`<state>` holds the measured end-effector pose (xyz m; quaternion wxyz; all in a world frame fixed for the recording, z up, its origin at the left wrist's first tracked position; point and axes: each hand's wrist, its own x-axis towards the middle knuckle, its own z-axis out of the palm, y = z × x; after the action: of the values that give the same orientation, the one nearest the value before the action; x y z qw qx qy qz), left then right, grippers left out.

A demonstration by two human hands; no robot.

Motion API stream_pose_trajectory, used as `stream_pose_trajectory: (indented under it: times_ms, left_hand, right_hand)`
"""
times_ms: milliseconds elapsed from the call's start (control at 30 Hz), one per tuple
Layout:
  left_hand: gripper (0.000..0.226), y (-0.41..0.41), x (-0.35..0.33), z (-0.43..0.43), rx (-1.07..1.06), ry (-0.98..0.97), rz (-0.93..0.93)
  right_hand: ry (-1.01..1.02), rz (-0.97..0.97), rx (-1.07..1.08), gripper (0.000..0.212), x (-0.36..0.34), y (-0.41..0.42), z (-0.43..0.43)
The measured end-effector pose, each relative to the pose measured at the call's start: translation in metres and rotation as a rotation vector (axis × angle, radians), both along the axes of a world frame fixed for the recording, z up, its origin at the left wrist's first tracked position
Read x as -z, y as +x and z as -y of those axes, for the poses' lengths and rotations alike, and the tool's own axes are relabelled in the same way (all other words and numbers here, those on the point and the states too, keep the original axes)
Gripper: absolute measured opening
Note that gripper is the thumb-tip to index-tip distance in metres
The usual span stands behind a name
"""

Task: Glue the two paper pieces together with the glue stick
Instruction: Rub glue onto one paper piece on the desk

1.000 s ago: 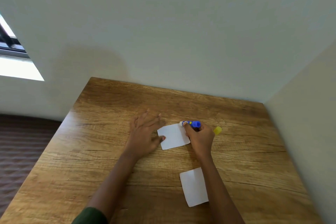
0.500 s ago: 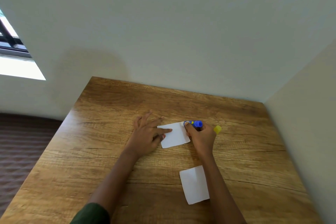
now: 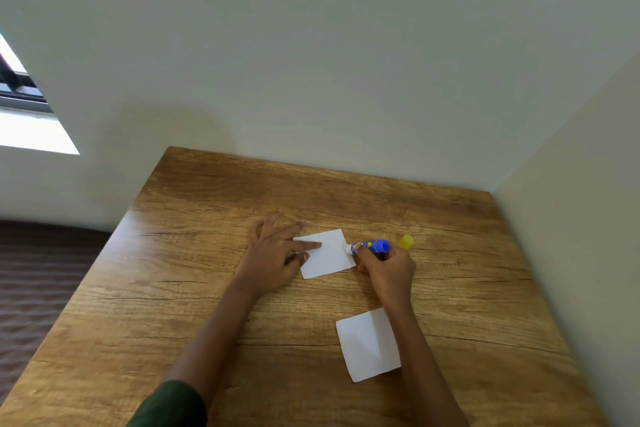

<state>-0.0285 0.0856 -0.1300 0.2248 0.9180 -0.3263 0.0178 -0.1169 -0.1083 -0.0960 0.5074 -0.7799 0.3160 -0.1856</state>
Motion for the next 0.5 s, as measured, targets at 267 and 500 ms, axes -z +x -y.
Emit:
stream_pose_trajectory:
  times_ms: [267, 500]
  left_hand:
    - [0.034, 0.000, -0.001, 0.000, -0.005, 0.006, 0.001]
    - [0.034, -0.001, 0.000, -0.003, 0.006, -0.003, -0.013]
  right_hand:
    - [-0.008, -0.021, 0.002, 0.020, 0.002, -0.014, 0.005]
    - [0.021, -0.031, -0.006, 0.019, -0.001, -0.023, 0.004]
